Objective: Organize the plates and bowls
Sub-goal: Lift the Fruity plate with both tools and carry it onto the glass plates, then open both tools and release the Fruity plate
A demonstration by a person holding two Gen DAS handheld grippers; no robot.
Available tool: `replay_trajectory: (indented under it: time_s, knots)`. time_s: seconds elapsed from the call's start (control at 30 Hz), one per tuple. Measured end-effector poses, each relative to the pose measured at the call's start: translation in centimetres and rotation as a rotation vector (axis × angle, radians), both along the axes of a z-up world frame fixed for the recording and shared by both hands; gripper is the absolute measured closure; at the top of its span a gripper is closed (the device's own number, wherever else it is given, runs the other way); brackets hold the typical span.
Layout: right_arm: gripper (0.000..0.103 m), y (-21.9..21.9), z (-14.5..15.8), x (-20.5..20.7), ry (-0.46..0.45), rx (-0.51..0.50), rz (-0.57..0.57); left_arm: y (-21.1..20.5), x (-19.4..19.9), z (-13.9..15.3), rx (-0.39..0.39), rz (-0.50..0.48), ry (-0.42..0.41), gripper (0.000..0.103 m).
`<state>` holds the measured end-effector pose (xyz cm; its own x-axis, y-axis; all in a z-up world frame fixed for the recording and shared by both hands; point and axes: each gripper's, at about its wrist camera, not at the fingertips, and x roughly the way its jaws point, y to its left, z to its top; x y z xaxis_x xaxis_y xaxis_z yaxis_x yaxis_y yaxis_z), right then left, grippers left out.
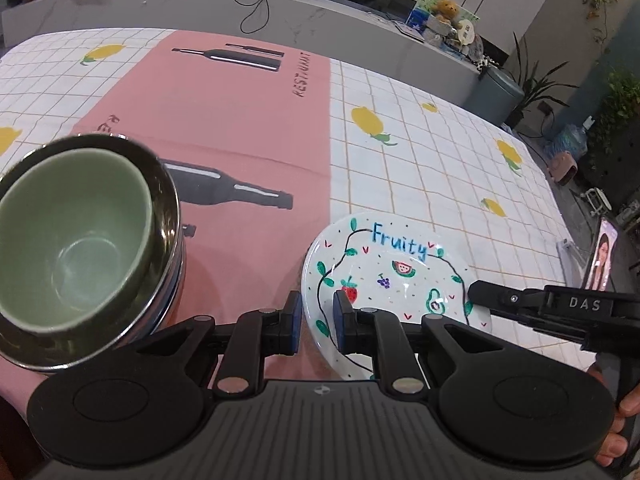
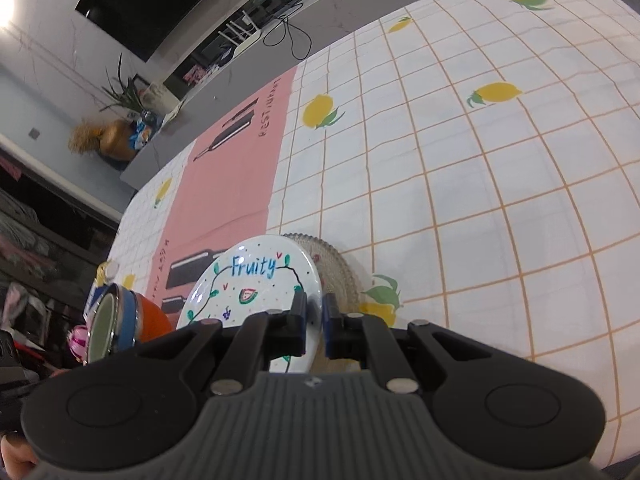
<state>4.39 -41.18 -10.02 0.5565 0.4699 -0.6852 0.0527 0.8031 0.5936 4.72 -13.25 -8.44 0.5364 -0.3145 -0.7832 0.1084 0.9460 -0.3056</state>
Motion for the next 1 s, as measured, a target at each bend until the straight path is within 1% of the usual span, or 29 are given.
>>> replay_trajectory:
  time_s: [0.17,0.33,0.53,0.7,0.83,0.93,1.0]
  knots:
    - [0.097,0.7,-0.2,0.5,0.001,-0.054,0.015,-0.4,-0.2,-0.5,0.02,0.015,-0.021,0.085]
    - [0.097,0.9,-0.3,0.6,-0.011,-0.09,0.021,-0.4,-0.2,-1.1,0.012,0.015,-0.026,0.085]
    - [0.097,1.2,-0.3,0.7,-0.03,-0.112,0.03,-0.9,-0.3,-1.3,0.059,0.009,-0.058,0.085]
    - [0.097,1.3,-0.5,1.0,-0.024,-0.131,0.029,-1.2,-0.2,-1.7,0.083,-0.009,-0.057,0.084]
    - [0.096,1.7,-0.3,0.9,-0.038,-0.163,0.045,-1.6,-0.4,-1.7,0.118,-0.027,-0.08,0.084]
    - [0.096,1.6,-0.1,0.8,-0.043,-0.179,0.033,-1.7,-0.3,-1.8,0.106,-0.045,-0.074,0.084]
    - [0.096,1.5,-0.2,0.9,-0.042,-0.181,0.031,-1.8,-0.4,-1.8,0.119,-0.053,-0.083,0.084]
